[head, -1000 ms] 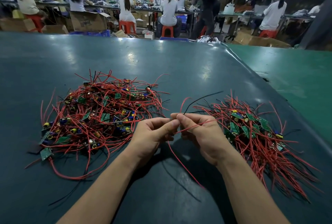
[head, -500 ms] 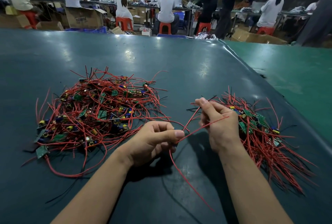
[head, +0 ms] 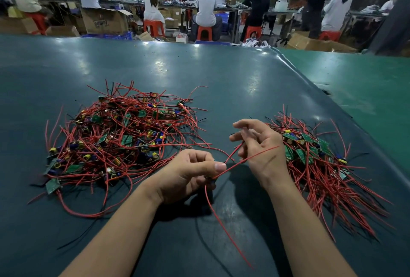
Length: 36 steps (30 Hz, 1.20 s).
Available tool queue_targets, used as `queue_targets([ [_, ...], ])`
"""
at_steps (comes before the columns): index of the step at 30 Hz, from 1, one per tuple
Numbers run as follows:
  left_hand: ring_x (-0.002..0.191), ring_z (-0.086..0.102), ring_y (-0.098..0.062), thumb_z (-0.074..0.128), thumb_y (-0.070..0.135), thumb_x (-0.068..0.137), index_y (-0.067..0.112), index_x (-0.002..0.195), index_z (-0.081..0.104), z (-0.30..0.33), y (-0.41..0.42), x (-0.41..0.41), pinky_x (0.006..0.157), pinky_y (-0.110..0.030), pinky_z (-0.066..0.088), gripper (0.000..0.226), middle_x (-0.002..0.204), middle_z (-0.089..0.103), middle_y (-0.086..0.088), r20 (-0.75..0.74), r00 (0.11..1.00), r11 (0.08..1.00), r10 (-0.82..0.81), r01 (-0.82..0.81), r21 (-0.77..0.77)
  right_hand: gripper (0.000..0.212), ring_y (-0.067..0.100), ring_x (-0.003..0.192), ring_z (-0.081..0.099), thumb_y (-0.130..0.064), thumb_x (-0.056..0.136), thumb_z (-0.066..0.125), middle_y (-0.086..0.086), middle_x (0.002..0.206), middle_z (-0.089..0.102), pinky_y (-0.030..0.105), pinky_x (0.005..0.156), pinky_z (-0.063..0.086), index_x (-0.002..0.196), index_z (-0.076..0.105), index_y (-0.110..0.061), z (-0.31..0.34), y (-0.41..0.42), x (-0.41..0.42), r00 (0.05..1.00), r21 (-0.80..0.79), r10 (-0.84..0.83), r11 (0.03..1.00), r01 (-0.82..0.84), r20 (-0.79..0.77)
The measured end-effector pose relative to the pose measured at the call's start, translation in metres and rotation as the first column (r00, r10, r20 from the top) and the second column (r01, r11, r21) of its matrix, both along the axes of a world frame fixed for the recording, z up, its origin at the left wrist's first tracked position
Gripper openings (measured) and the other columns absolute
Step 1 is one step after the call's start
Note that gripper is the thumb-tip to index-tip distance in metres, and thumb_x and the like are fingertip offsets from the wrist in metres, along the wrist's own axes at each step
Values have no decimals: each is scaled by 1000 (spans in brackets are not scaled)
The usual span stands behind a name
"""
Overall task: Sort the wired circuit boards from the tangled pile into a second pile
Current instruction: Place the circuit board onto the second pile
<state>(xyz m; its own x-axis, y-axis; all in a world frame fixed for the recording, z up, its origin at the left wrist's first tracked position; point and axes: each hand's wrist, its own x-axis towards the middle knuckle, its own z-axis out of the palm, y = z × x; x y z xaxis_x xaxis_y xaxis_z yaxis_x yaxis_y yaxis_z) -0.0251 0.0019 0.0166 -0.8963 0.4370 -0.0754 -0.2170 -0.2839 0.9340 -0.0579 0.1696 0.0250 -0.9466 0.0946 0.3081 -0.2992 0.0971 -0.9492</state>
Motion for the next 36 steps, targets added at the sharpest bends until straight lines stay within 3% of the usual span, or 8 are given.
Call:
queue_targets([
  [4,45,50,-5,75,4,74,15,51,61,0,4,-1,52,-17,47,29,54,56,2,-17,990,986,141,-139,96,24,13,39,51,-32,100,53,10,73,70,20,37,41,99,62,-10,6,-3,0,964,-296,134,953,-62,231],
  [6,50,57,-7,68,8,71,10,54,62,0,6,-2,52,-18,49,19,60,63,-1,-4,980,969,197,-194,155,46,10,41,46,-49,87,58,7,65,66,17,37,34,98,69,-6,4,-6,3,892,-278,293,939,-201,345],
  [9,58,60,-8,67,7,72,0,63,53,-1,6,-2,54,-16,49,18,67,64,0,-23,984,974,179,-174,147,34,10,45,34,-39,84,67,15,66,52,19,43,23,88,77,-7,1,-15,13,852,-181,391,920,-348,348],
  [15,42,45,-3,73,3,76,18,47,58,-1,2,-2,54,-17,43,36,50,51,5,-39,992,992,119,-117,57,27,6,39,29,-28,90,65,-5,49,40,16,38,25,73,77,-10,4,-7,7,926,-242,269,948,-206,264],
  [20,41,39,-5,79,15,62,13,56,48,0,-2,0,53,-20,44,32,52,43,1,-10,1000,999,-3,3,40,27,6,36,28,-22,95,62,-10,44,42,18,35,26,76,73,-6,3,2,-2,980,-281,37,959,20,196],
  [27,45,38,-6,76,18,64,18,55,49,0,-6,0,52,-20,42,28,51,42,4,-10,990,990,-143,144,12,58,9,31,31,-23,99,54,-5,36,37,17,35,26,42,59,-16,2,-4,-5,971,-372,-2,924,93,237],
  [32,42,32,0,93,36,54,14,64,67,0,-10,0,54,-18,44,36,57,51,4,-24,995,986,-100,102,129,50,7,35,32,-40,102,45,-4,46,39,15,36,24,69,63,-8,4,-5,-5,932,-551,77,822,142,355],
  [36,58,64,-10,99,32,43,12,79,76,6,-9,-4,62,-27,58,47,75,70,-4,100,985,905,138,-167,392,15,5,36,38,-18,97,58,-1,57,51,14,35,28,87,68,-12,1,-11,2,935,-325,120,946,-6,332],
])
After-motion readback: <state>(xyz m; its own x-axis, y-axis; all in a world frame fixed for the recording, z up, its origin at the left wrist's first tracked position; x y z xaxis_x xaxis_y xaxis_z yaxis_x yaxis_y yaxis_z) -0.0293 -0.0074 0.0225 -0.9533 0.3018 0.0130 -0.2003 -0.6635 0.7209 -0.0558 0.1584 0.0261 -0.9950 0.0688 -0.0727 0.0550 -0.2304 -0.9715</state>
